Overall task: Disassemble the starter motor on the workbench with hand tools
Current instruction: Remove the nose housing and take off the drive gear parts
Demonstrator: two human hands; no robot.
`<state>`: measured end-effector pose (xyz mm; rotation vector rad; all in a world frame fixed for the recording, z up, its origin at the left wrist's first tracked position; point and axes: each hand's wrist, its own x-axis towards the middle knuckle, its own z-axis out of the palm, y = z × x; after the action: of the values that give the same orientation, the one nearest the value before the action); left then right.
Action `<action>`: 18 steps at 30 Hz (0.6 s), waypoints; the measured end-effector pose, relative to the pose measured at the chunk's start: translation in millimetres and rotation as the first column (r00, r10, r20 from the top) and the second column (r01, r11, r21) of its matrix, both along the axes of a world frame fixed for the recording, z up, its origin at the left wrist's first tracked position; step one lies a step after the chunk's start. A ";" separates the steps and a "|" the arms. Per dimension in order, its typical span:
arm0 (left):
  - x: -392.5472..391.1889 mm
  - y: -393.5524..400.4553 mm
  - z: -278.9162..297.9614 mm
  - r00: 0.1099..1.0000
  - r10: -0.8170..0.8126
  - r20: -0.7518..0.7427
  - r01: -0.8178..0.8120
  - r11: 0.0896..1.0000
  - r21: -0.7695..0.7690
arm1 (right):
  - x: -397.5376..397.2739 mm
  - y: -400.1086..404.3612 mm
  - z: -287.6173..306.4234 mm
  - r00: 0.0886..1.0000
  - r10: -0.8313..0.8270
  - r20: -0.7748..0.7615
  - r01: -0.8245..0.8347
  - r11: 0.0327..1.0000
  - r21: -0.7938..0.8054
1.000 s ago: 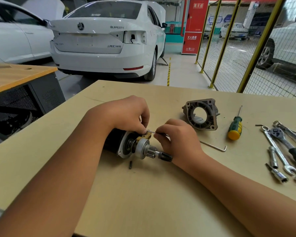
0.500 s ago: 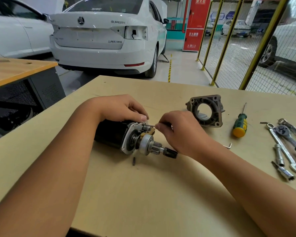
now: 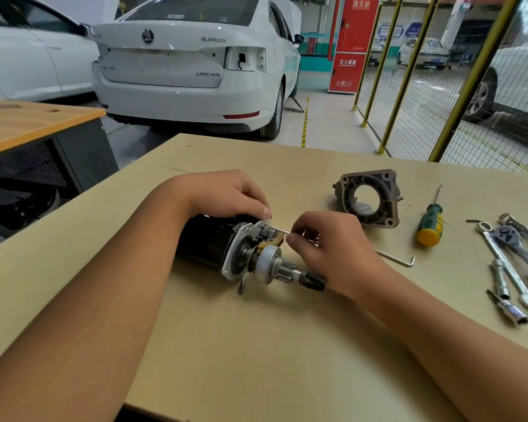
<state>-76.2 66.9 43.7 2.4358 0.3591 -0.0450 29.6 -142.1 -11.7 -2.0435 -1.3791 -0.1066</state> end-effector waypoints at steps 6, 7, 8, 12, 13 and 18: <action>-1.1 -4.9 2.7 1.000 0.015 -0.018 -0.015 1.000 0.007 | 2.3 4.1 -7.7 0.991 -0.100 -0.093 0.112 0.985 0.128; -1.3 -5.5 3.1 0.999 0.016 -0.028 -0.016 1.000 0.004 | 2.4 3.9 -7.6 0.987 -0.095 -0.133 0.116 0.980 0.159; -1.7 -6.4 3.7 0.999 0.015 -0.042 -0.015 1.000 0.000 | 2.1 3.4 -7.3 0.983 -0.076 -0.165 0.106 0.977 0.186; -3.7 -7.7 5.9 0.996 -0.005 -0.086 0.001 0.999 -0.045 | -3.2 3.7 -6.9 0.958 0.071 -0.280 0.003 0.967 0.254; -4.4 -6.9 5.7 0.997 -0.006 -0.079 0.002 0.998 -0.059 | -4.5 5.4 -6.4 0.948 0.099 -0.302 -0.019 0.966 0.259; -8.3 0.5 4.4 1.000 -0.015 -0.026 0.012 0.994 -0.107 | 0.1 25.5 2.4 0.940 0.137 -0.311 -0.095 0.985 0.147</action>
<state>-84.5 67.3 48.1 2.3338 0.3435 -0.1003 29.6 -116.5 -9.3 -1.7747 -1.2496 0.1769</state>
